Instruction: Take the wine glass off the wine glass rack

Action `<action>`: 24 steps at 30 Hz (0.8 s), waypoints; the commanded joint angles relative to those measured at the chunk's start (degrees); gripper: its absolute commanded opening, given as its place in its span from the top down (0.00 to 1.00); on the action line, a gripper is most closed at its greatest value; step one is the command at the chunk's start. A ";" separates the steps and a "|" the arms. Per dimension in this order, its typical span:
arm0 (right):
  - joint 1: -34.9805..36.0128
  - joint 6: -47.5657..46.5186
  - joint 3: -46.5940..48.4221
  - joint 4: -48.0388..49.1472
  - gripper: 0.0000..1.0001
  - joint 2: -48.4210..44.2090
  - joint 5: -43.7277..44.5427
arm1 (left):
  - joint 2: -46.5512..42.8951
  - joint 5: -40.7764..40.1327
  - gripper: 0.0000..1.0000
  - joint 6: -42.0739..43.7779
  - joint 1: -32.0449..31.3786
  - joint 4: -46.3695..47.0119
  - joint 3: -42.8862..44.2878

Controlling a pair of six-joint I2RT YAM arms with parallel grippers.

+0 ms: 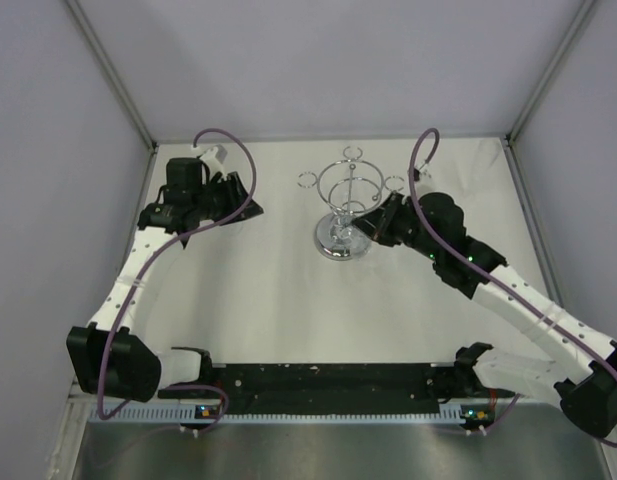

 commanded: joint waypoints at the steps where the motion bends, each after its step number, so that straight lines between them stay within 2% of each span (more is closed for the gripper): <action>1: -0.34 1.62 -0.28 5.32 1.00 -1.61 -4.52 | -2.24 2.36 0.55 -0.68 -0.56 3.53 0.19; 9: -0.34 2.50 -0.98 7.69 1.00 -1.96 -8.74 | -2.51 5.95 0.54 -1.91 -1.17 3.53 0.37; 18: -0.25 2.15 0.33 10.51 1.00 -2.05 -15.42 | -2.51 21.49 0.53 -11.30 -1.44 7.57 -3.84; 24: 1.33 -0.57 2.62 10.68 1.00 -1.61 -17.09 | -2.42 32.48 0.52 -23.59 -1.53 15.73 -8.76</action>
